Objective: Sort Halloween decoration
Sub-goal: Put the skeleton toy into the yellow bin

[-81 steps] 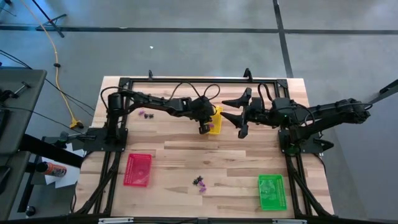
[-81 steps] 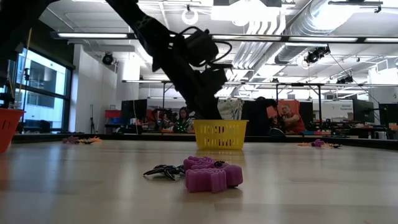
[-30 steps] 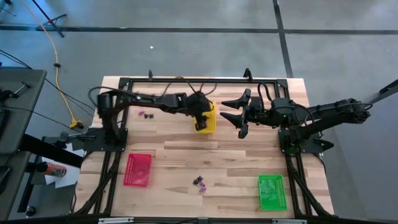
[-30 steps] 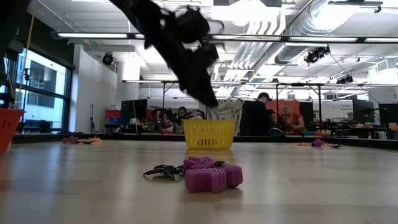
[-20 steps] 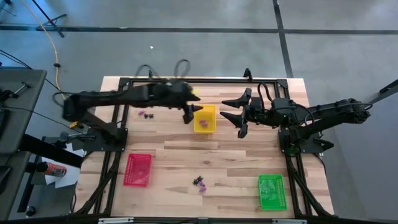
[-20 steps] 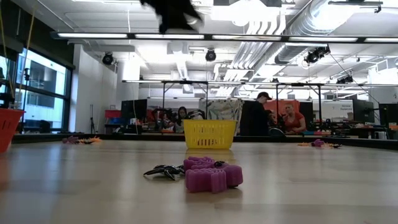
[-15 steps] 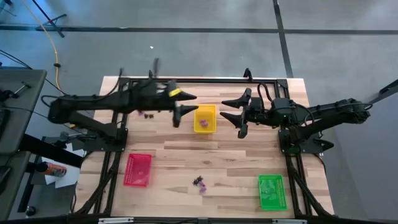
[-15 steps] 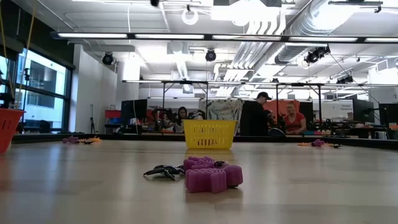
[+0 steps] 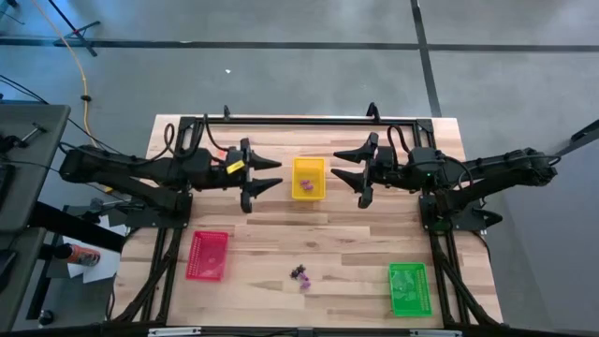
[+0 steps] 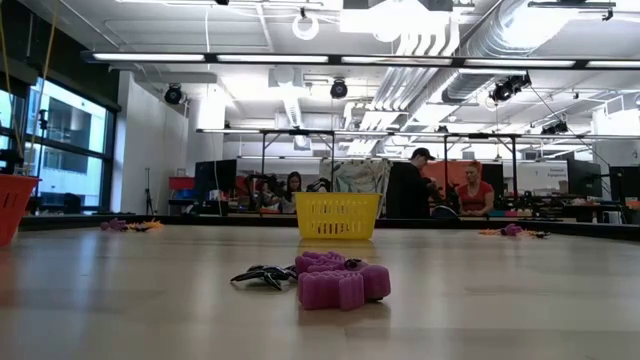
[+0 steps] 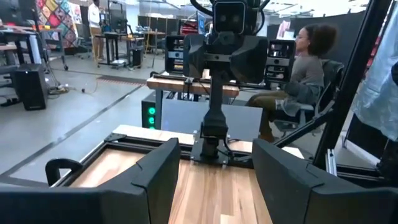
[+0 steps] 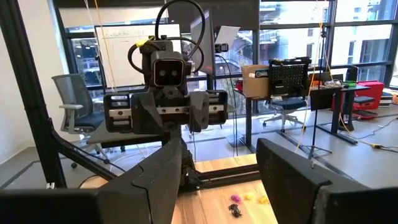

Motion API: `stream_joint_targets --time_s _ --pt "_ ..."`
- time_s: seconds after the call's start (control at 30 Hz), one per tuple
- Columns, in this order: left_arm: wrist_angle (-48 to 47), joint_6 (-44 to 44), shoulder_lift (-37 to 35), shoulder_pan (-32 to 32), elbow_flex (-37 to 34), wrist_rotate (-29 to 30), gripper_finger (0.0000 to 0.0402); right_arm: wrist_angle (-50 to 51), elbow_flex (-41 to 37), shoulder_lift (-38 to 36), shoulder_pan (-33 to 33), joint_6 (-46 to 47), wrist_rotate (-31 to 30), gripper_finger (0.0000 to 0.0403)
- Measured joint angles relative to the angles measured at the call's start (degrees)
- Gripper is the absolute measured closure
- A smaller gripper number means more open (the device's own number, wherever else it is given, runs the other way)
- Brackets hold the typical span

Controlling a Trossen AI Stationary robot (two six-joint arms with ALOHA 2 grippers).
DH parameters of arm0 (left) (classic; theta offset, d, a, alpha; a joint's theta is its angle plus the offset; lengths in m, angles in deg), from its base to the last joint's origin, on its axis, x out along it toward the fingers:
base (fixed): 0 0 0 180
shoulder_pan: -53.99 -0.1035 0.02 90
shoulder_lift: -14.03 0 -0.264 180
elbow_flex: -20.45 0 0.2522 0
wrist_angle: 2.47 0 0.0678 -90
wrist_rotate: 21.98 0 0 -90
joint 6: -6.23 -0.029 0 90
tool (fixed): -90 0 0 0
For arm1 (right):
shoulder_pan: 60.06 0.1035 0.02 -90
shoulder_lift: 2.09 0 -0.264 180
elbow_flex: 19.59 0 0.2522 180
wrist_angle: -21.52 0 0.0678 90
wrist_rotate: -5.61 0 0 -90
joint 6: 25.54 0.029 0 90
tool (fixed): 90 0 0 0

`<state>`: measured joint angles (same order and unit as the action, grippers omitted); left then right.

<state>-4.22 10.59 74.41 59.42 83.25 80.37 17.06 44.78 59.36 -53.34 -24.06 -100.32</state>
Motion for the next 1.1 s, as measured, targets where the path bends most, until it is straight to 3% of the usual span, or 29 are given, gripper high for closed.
stream_joint_targets --time_s 0.23,0.47,0.8,0.9,1.1 --pt "-0.06 -0.06 0.01 -0.15 0.02 0.06 0.0213 0.00 0.00 0.00 0.00 0.27 0.02 0.0199" --pt "-0.07 -0.08 0.02 -0.15 0.04 0.63 0.0213 -0.19 0.01 0.77 0.00 12.02 -0.51 0.0199" --pt "-0.09 0.04 0.02 -0.15 0.07 1.77 0.0213 0.81 0.05 14.80 6.87 10.06 15.01 0.0199" --pt "-0.11 0.05 0.02 -0.15 0.07 1.77 0.0213 6.70 3.43 20.08 10.27 10.31 16.22 0.0199" --pt "-0.17 0.02 0.02 -0.15 0.07 1.79 0.0213 31.34 18.31 32.63 16.28 7.40 16.23 0.0199"
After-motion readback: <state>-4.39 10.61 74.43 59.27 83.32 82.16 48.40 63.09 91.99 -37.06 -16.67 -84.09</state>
